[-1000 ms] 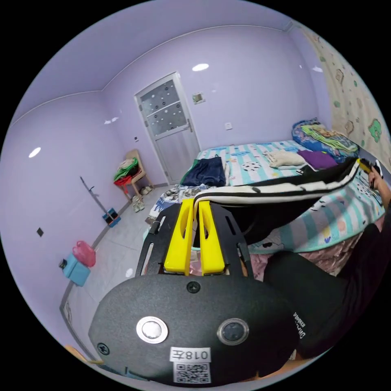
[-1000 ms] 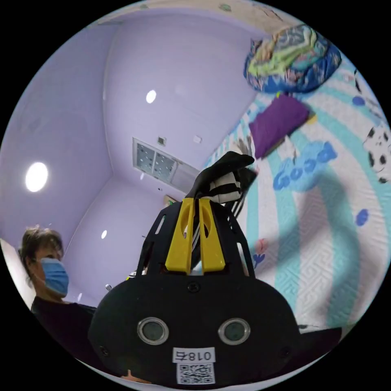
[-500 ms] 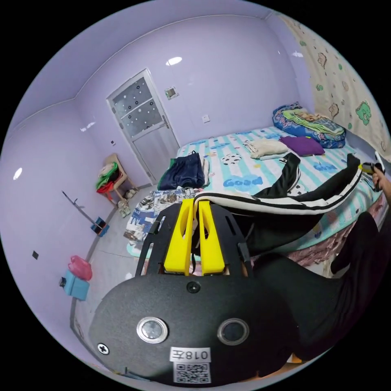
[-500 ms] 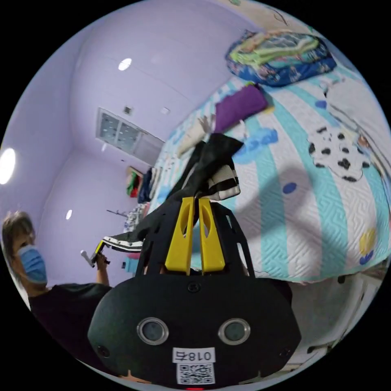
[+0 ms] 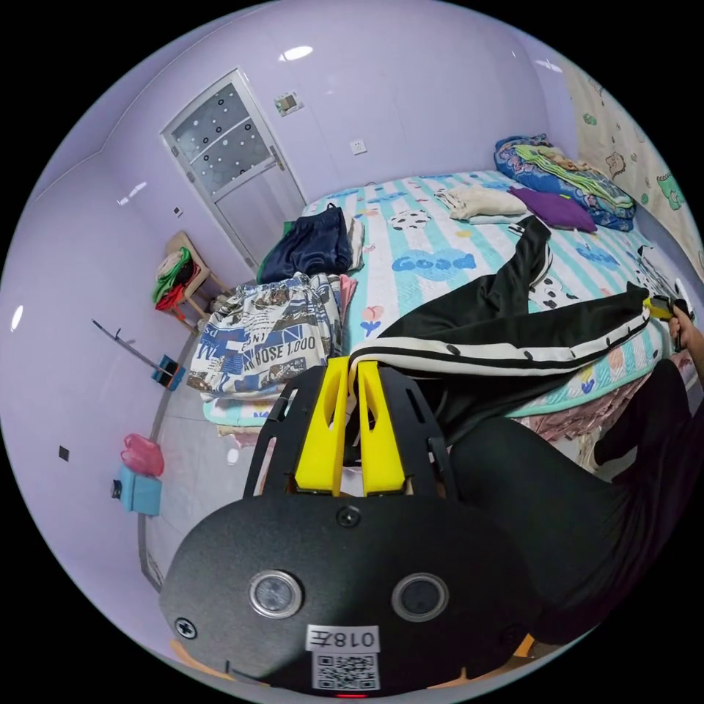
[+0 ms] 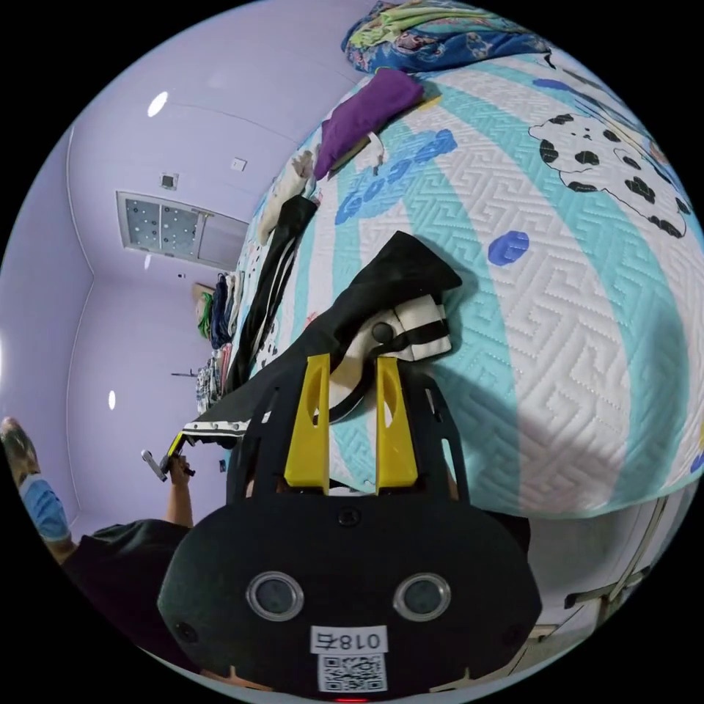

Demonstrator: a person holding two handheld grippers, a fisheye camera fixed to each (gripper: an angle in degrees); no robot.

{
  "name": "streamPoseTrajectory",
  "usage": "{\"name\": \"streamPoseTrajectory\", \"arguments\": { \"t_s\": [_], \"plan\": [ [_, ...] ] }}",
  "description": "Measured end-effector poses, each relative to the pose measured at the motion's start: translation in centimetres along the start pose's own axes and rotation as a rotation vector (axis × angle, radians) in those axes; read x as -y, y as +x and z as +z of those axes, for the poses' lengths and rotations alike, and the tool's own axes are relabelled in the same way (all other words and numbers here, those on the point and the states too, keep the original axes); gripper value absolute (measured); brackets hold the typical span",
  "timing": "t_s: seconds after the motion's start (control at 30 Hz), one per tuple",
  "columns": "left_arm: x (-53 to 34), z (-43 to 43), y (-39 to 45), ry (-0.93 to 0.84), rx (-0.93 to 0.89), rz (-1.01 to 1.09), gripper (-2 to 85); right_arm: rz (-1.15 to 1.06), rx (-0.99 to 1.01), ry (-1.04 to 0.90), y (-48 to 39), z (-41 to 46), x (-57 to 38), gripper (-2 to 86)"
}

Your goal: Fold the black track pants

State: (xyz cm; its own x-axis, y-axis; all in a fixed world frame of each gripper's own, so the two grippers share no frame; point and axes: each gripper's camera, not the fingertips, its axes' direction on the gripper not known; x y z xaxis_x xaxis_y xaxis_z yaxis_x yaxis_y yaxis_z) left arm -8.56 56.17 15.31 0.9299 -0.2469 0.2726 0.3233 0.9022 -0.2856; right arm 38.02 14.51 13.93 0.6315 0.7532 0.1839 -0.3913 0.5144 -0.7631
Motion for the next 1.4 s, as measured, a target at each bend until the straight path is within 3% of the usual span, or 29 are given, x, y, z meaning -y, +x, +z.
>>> {"name": "streamPoseTrajectory", "arguments": {
  "t_s": [0.27,0.5,0.63,0.83,0.93,1.0,1.1,1.17,1.27,1.4],
  "plan": [
    [-0.4,-1.7,-0.4,0.021,0.01,-0.003,-0.4,-0.029,-0.062,0.069,0.2,-1.2,-4.8,2.3],
    [-1.9,-10.9,-1.8,0.245,0.084,-0.084,-0.5,-0.115,0.262,0.409,-2.7,-12.0,-12.2,0.6],
    [-1.1,-14.1,-3.0,0.355,0.078,-0.112,-0.5,-0.18,0.29,0.505,-4.0,-16.1,-14.0,0.4],
    [11.7,-2.7,-2.6,0.24,-0.021,-0.079,-0.5,-0.063,0.287,0.469,-2.1,-10.3,-5.1,0.4],
    [23.5,-0.2,-1.8,0.248,-0.025,-0.09,-0.6,-0.07,0.234,0.608,-5.3,-12.2,1.5,0.3],
    [32.3,-6.3,-1.9,0.455,-0.02,-0.096,-0.7,-0.13,0.215,0.748,-9.0,-16.6,4.1,0.3],
    [38.2,-15.5,-2.7,0.746,-0.011,-0.129,-0.6,-0.233,0.205,0.932,-14.3,-24.8,6.1,0.3],
    [39.5,-18.4,-2.6,0.845,-0.026,-0.117,-0.6,-0.283,0.191,0.975,-16.4,-28.3,6.3,0.3],
    [39.8,-17.7,-1.4,0.806,-0.062,-0.079,-0.5,-0.314,0.133,0.928,-17.7,-30.8,6.1,0.3],
    [36.3,-8.1,3.3,0.581,-0.097,0.064,-0.3,-0.241,0.052,0.777,-13.7,-28.6,4.6,0.4]
  ]
}}
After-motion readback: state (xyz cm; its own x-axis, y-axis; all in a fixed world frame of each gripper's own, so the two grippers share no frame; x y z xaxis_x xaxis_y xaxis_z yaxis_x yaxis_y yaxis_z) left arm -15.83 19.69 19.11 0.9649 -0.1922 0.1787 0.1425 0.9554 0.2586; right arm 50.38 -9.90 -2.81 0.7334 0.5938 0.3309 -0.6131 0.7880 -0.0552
